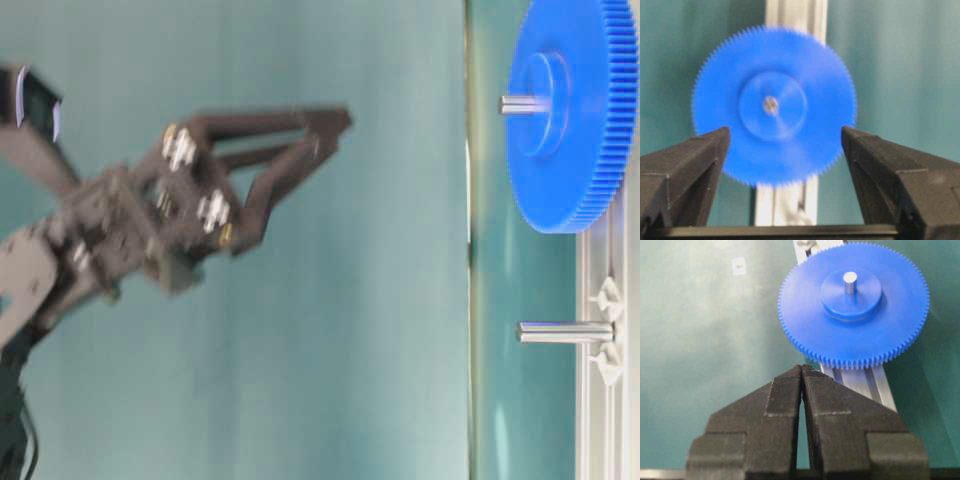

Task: Insert the large gear onto the shaft.
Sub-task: 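Open the left gripper and withdraw it leftward from the gear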

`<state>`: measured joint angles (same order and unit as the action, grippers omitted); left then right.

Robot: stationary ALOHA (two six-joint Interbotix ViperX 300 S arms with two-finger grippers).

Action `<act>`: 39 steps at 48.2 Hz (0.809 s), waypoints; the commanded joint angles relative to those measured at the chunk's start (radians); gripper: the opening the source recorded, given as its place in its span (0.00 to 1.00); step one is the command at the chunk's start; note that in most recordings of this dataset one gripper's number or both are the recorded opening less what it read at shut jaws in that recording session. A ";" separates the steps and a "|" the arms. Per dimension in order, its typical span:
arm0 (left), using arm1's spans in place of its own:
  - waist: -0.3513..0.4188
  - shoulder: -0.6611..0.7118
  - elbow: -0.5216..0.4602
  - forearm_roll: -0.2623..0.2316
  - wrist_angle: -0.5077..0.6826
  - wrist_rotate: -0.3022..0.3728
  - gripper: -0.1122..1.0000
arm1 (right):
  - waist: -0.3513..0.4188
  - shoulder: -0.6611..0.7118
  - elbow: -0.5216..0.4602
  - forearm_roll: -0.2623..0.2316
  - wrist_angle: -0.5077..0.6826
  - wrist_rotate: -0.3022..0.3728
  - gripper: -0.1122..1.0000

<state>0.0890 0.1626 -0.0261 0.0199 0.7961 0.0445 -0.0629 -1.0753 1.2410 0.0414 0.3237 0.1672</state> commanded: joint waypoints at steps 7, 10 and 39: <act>-0.014 -0.097 0.048 0.002 -0.034 -0.009 0.88 | -0.003 0.006 -0.014 -0.002 -0.003 0.012 0.18; -0.014 -0.117 0.064 0.002 -0.057 -0.014 0.88 | -0.002 0.006 -0.015 -0.002 -0.005 0.012 0.18; -0.015 -0.279 0.252 0.002 -0.147 -0.067 0.88 | -0.002 0.006 -0.017 -0.002 -0.003 0.014 0.18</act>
<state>0.0767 -0.0690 0.2209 0.0184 0.6750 -0.0230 -0.0629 -1.0769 1.2410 0.0399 0.3252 0.1672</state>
